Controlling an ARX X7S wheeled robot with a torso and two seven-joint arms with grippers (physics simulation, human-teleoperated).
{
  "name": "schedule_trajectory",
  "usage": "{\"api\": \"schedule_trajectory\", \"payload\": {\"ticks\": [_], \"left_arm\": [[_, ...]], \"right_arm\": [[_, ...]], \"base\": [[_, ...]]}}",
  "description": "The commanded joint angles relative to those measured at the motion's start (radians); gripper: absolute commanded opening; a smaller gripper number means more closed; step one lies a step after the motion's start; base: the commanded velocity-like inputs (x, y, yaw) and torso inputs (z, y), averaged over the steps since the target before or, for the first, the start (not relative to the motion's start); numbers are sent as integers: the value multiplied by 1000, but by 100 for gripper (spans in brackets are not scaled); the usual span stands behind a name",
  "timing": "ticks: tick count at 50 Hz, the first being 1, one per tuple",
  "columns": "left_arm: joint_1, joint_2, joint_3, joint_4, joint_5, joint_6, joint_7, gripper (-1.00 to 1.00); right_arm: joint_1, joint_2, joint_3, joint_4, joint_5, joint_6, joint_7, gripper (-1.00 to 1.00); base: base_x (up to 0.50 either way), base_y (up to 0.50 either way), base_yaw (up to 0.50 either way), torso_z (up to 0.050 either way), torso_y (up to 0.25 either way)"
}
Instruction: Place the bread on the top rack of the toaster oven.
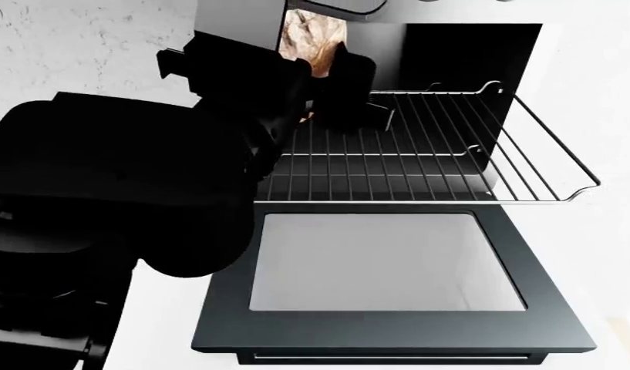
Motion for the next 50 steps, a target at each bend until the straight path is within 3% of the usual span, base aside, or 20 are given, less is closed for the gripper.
{"api": "schedule_trajectory", "payload": {"ticks": [1, 25, 50], "left_arm": [[6, -2, 19, -6, 17, 19, 66, -100], [10, 3, 57, 2, -25, 26, 19, -100], [34, -20, 99, -8, 26, 59, 62, -100]], "right_arm": [[0, -21, 3, 0, -1, 1, -16, 100], [0, -67, 14, 0, -1, -2, -54, 100], [0, -67, -2, 0, -13, -4, -47, 100]], "base": [[0, 0, 0, 0, 0], [0, 0, 0, 0, 0], [0, 0, 0, 0, 0]]}}
